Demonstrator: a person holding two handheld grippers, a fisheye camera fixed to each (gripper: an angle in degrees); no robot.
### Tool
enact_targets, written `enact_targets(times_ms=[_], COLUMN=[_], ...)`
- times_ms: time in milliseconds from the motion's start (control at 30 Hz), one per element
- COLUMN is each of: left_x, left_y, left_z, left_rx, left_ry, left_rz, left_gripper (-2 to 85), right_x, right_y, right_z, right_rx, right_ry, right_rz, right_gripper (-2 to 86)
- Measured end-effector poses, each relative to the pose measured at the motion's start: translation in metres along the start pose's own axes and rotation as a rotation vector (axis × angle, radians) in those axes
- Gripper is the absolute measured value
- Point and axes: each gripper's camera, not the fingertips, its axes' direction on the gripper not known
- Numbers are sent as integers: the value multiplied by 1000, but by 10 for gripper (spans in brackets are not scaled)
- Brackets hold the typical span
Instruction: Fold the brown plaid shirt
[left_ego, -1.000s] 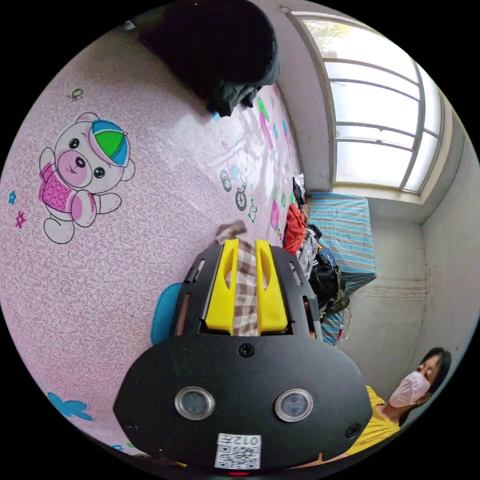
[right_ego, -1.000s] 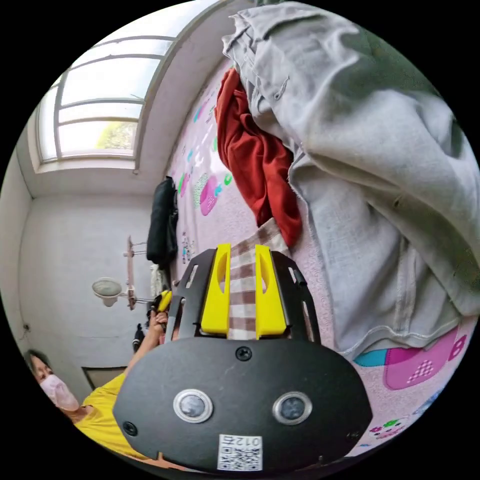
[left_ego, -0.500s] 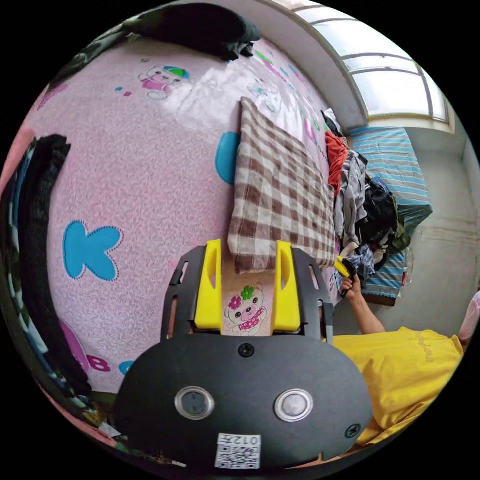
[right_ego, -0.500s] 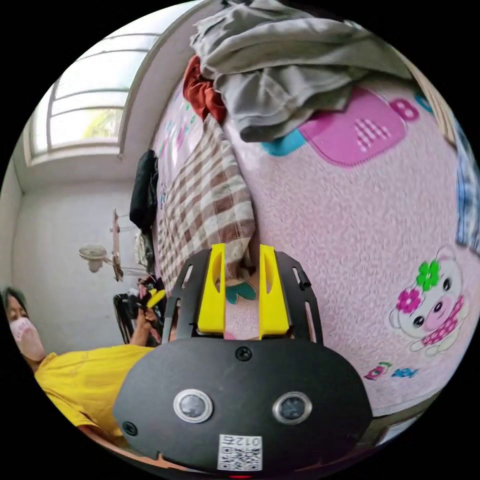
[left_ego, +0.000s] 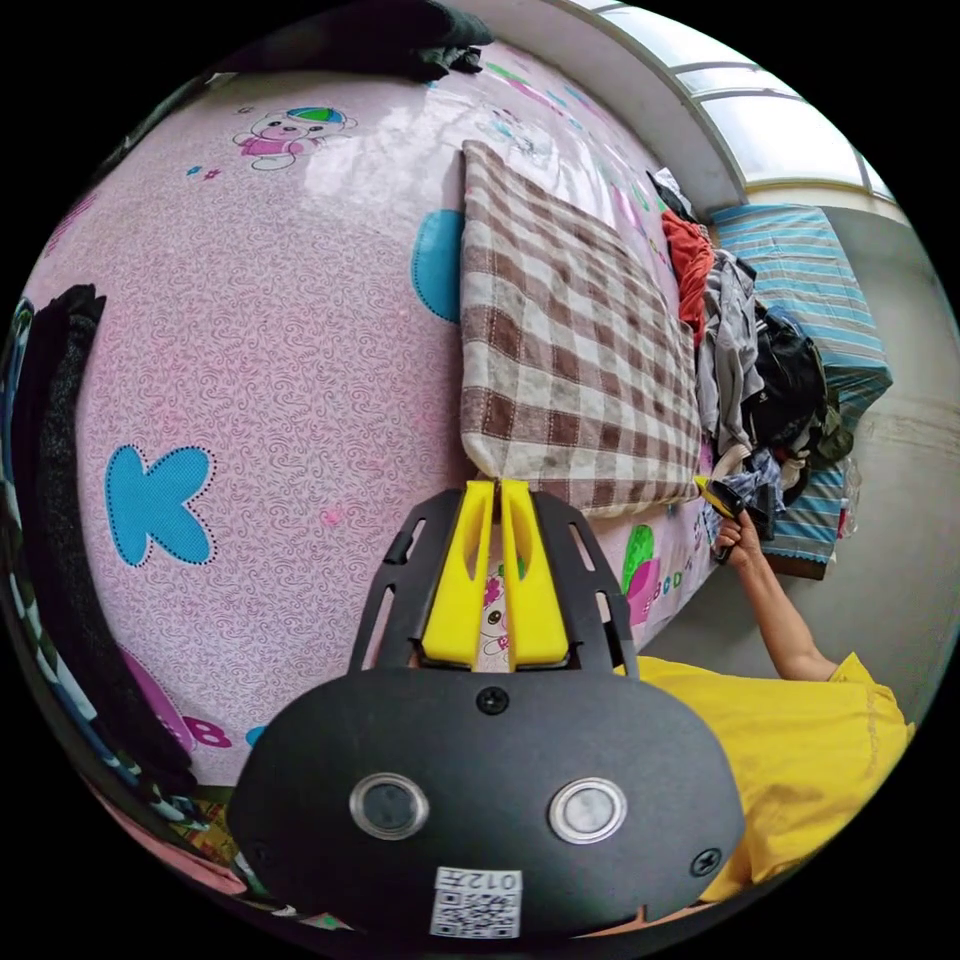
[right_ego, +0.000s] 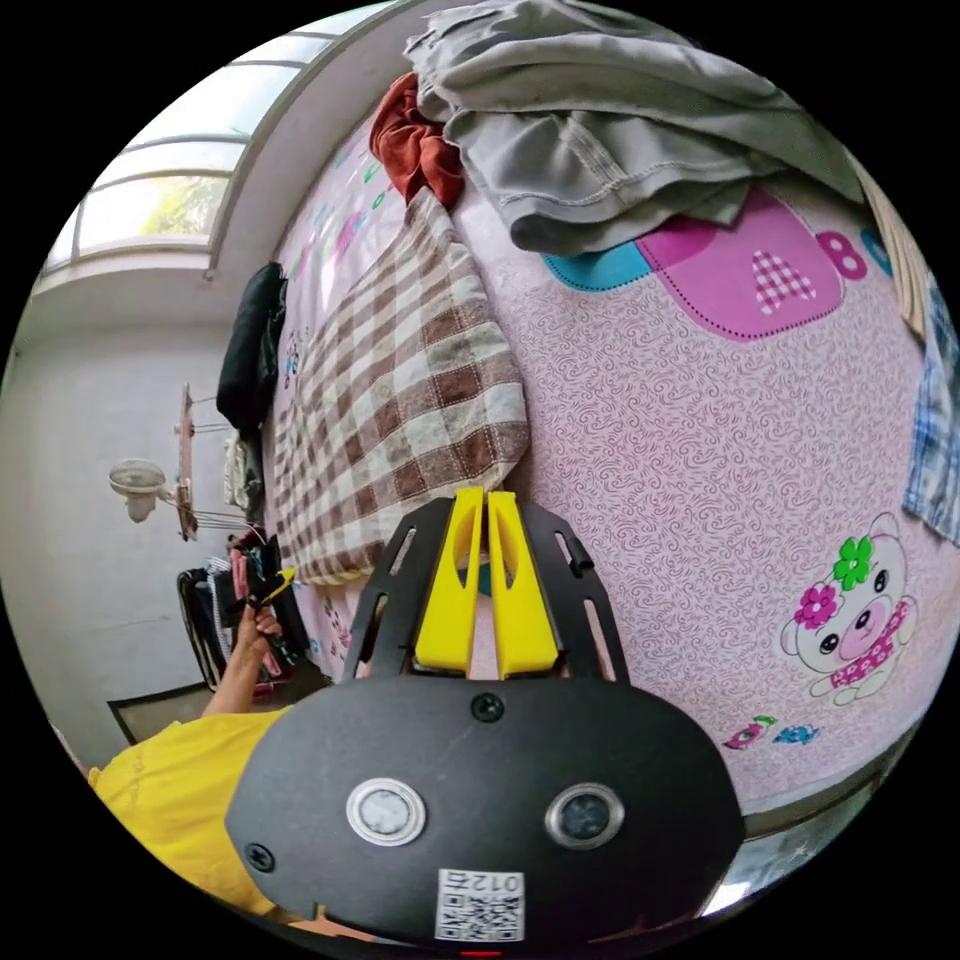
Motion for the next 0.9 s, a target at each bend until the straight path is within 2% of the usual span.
enact_targets(times_ms=[333,567,667,700,767,833,900], left_x=[13,32,44,53,76,122,157], left_y=[77,143,160,166,172,171,162], left_z=[-46,-75,-104,-118,-138,-152,-153], left_rx=[-82,-128,-79,-54,-11,32,45], left_ry=[83,-34,-170,-267,-395,-509,-517], left_rz=[20,46,28,22,71,217,329], left_gripper=[0,1,3,4,4,4,4], right_x=[-40,-74,-91,-94,-121,-156,-195], right_y=[65,139,152,154,162,170,176], right_z=[9,45,50,50,47,49,61], right_rx=[-138,-214,-191,-180,-79,17,71], right_ry=[16,151,307,363,639,752,712], right_rz=[-84,-85,-17,3,27,-32,-132], right_gripper=[2,5,8,9,7,4,3])
